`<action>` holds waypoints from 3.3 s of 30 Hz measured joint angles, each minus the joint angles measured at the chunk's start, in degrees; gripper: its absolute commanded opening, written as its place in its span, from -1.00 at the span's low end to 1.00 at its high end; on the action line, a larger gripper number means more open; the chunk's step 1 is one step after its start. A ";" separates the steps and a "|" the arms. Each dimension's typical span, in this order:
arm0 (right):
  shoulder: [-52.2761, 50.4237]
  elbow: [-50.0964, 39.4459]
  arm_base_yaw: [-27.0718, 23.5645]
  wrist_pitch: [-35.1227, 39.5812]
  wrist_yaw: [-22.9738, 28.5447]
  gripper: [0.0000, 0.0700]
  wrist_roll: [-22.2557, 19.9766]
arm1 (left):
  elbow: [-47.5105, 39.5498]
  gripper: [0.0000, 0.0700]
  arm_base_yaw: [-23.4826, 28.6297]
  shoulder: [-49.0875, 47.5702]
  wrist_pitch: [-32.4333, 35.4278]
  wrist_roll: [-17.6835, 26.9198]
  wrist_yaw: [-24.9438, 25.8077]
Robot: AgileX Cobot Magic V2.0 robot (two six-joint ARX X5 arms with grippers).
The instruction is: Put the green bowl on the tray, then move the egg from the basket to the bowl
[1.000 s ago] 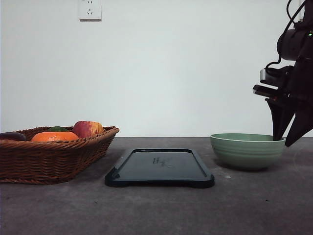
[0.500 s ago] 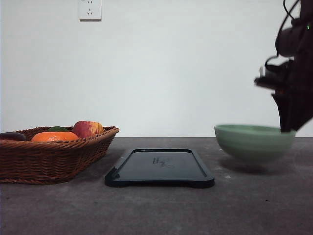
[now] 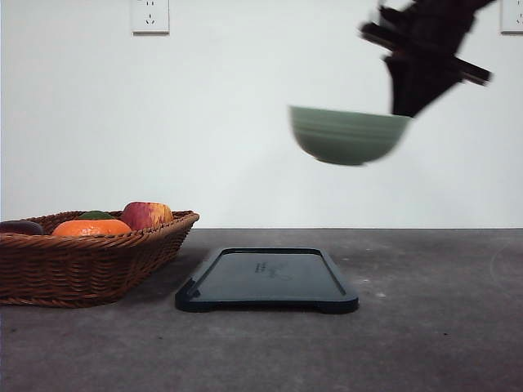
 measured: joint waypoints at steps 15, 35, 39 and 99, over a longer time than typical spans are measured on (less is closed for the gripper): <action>8.28 2.22 9.92 5.10 0.04 -1.00 2.80 | 0.00 -0.12 0.00 0.11 -0.02 0.02 0.00; 18.12 2.22 9.95 9.60 4.21 -1.00 4.92 | 0.00 -0.12 0.00 0.20 -0.02 0.02 0.00; 18.34 2.22 10.13 9.83 4.40 -1.00 5.04 | 0.00 -0.12 0.00 0.20 -0.04 0.02 0.00; -36.96 -50.20 14.23 37.11 8.97 -0.46 2.83 | 0.00 -0.11 0.00 0.20 -1.33 0.00 0.00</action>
